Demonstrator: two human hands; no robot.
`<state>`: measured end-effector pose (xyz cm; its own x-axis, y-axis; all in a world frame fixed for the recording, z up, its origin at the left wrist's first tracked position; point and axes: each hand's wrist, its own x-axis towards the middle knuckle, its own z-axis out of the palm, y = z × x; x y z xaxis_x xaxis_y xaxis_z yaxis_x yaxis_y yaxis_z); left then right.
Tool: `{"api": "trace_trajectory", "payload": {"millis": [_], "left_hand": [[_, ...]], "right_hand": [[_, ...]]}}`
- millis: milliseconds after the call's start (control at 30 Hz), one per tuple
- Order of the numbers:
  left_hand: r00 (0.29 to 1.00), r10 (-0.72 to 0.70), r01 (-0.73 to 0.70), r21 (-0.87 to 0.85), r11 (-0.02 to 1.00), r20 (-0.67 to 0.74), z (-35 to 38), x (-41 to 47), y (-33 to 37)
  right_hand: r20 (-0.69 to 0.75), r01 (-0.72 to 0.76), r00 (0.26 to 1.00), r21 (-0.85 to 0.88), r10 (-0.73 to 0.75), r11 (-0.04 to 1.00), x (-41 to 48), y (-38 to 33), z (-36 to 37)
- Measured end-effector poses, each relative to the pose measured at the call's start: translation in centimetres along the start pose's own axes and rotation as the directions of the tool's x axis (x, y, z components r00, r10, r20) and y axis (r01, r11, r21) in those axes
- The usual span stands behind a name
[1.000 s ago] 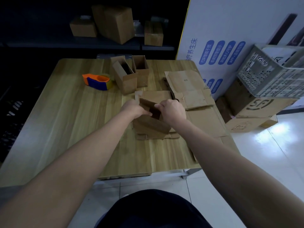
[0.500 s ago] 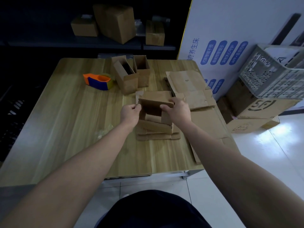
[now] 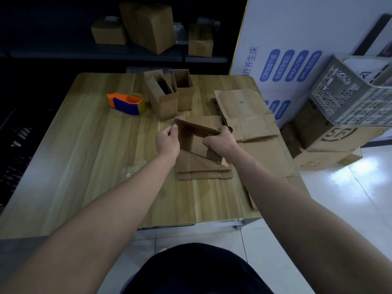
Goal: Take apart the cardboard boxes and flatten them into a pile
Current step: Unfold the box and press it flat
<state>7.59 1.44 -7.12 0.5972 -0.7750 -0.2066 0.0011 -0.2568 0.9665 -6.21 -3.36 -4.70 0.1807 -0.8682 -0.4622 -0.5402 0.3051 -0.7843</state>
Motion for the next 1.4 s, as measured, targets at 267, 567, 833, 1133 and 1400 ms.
{"api": "trace_trajectory", "payload": {"millis": [267, 567, 833, 1133, 1400], "left_hand": [[0.965, -0.262, 0.25, -0.245, 0.937, -0.02, -0.1, 1.6, -0.2], [0.895, -0.44, 0.441, -0.315, 0.841, 0.077, -1.8, 2.1, -1.2], [0.805, -0.511, 0.47, 0.203, 0.859, 0.302, -2.0, 1.6, -3.2], [0.895, -0.41, 0.312, 0.406, 0.859, 0.178, -2.8, 3.1, -7.0], [0.833, -0.452, 0.351, 0.325, 0.878, 0.319, -6.3, 6.5, -7.1]], "right_hand": [[0.37, 0.053, 0.929, -0.076, -0.021, 0.996, -1.0, 0.1, 0.9], [-0.014, -0.129, 0.992, -0.08, 0.128, 0.988, 1.4, 3.3, -1.5], [-0.01, -0.185, 0.982, -0.185, 0.186, 0.965, 1.8, 5.0, -0.8], [0.014, -0.239, 0.967, -0.309, 0.255, 0.92, 2.0, 6.9, 2.5], [-0.024, -0.203, 0.979, -0.152, 0.202, 0.967, 4.5, 4.5, 5.2]]}}
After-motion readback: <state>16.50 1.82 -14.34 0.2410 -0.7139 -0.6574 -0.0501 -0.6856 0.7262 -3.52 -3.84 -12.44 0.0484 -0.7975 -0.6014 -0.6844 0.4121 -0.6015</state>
